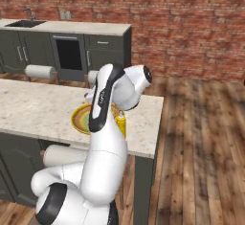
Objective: Move the hot dog bun to the plate on the dining table and place the condiment next to that plate. Then navigate to the fridge and take the sausage and place it on the plate as well.
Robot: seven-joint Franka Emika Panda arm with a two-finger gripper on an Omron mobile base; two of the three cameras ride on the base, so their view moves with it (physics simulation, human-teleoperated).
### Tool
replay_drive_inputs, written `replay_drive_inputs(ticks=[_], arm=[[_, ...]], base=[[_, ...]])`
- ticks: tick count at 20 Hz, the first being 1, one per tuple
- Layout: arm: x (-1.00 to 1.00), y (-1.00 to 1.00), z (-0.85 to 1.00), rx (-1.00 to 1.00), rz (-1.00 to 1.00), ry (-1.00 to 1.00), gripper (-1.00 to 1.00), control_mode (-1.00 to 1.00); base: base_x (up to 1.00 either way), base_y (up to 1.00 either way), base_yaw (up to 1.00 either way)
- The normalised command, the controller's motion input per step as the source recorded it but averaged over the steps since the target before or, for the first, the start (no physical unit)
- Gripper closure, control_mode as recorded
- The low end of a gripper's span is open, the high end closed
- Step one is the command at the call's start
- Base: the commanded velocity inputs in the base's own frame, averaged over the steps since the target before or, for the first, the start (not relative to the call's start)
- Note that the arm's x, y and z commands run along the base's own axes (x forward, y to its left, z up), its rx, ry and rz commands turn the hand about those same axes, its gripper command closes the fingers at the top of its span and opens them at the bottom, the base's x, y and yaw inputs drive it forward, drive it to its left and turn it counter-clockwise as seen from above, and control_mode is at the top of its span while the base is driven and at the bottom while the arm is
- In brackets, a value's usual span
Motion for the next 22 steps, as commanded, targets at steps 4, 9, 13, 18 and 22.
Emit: replay_drive_inputs(ticks=[4, 9, 13, 18, 22], arm=[[-0.48, 0.74, 0.28, -0.29, -0.43, 0.06, -1.0, -1.0], [-0.27, 0.36, 0.17, -0.17, -0.56, 0.31, -1.0, -1.0], [-0.08, 0.0, 0.28, -0.02, -0.59, 0.48, -1.0, -1.0], [-0.31, 0.0, 0.25, 0.0, -0.5, 0.42, -1.0, -1.0], [-0.68, -0.09, 0.0, 0.0, -0.32, 0.26, -1.0, -1.0]], base=[[0.0, 0.0, 0.0], [0.0, 0.0, 0.0], [0.0, 0.0, 0.0], [0.0, 0.0, 0.0], [0.0, 0.0, 0.0]])
